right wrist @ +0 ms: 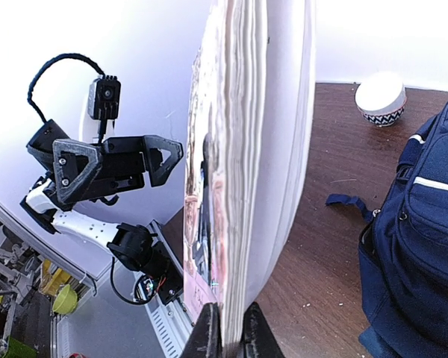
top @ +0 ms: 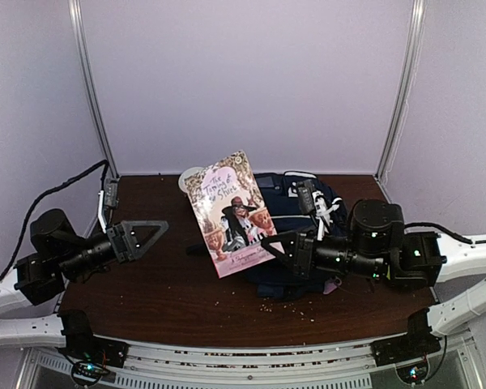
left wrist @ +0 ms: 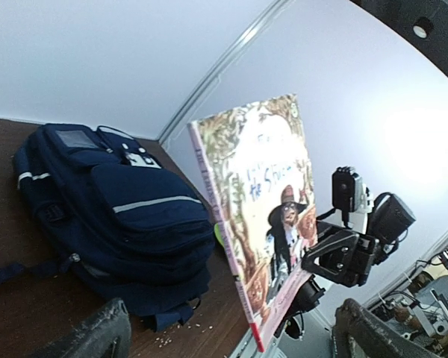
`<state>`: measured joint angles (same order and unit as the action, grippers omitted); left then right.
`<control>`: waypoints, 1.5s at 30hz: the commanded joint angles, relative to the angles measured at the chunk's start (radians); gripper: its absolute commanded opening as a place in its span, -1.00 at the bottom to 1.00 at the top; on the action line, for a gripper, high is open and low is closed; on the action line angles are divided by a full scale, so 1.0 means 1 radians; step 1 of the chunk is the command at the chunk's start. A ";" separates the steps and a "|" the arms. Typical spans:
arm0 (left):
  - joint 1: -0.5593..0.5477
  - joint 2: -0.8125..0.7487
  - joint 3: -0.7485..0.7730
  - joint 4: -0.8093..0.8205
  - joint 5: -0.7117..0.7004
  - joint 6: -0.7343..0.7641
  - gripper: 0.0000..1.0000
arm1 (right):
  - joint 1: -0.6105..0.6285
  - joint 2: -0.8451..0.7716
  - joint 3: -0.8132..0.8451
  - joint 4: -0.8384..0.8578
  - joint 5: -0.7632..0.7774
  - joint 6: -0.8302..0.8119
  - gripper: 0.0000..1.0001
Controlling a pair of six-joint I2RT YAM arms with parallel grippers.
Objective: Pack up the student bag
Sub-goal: Pick up the book from the center of the board.
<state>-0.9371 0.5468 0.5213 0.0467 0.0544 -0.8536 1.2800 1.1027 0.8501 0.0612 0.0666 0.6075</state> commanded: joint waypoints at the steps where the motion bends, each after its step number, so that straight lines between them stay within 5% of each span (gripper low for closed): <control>1: -0.003 0.105 0.041 0.225 0.151 0.031 0.96 | -0.004 -0.038 -0.033 0.096 0.009 -0.012 -1.00; 16: -0.004 0.450 0.192 0.436 0.297 0.013 0.85 | -0.003 -0.095 -0.081 0.160 -0.116 -0.030 -1.00; 20: -0.019 0.520 0.219 0.523 0.348 -0.010 0.38 | -0.003 -0.095 -0.088 0.157 -0.129 -0.041 -1.00; 22: -0.033 0.551 0.230 0.562 0.359 -0.014 -0.10 | -0.003 -0.097 -0.087 0.149 -0.128 -0.043 -1.00; 24: -0.043 0.566 0.245 0.574 0.364 -0.007 -0.81 | -0.003 -0.106 -0.082 0.121 -0.113 -0.048 -0.97; 25: -0.047 0.567 0.251 0.568 0.360 0.002 -1.00 | -0.004 -0.116 -0.079 0.099 -0.095 -0.049 -0.72; 28: -0.049 0.539 0.251 0.545 0.342 0.029 -1.00 | -0.008 -0.168 -0.092 0.041 -0.015 -0.024 0.25; 31: -0.049 0.502 0.242 0.527 0.339 0.057 -1.00 | -0.049 -0.226 -0.120 0.015 -0.041 0.014 0.63; 38: -0.049 0.523 0.242 0.664 0.486 0.019 -1.00 | -0.152 -0.241 -0.154 0.145 -0.346 0.104 0.99; 45: -0.049 0.583 0.299 0.750 0.580 -0.012 -1.00 | -0.153 -0.116 -0.128 0.374 -0.585 0.217 0.99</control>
<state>-0.9855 1.1164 0.7582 0.6788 0.5644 -0.8539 1.1316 0.9432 0.7071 0.2607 -0.3401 0.7368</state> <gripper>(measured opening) 0.050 0.995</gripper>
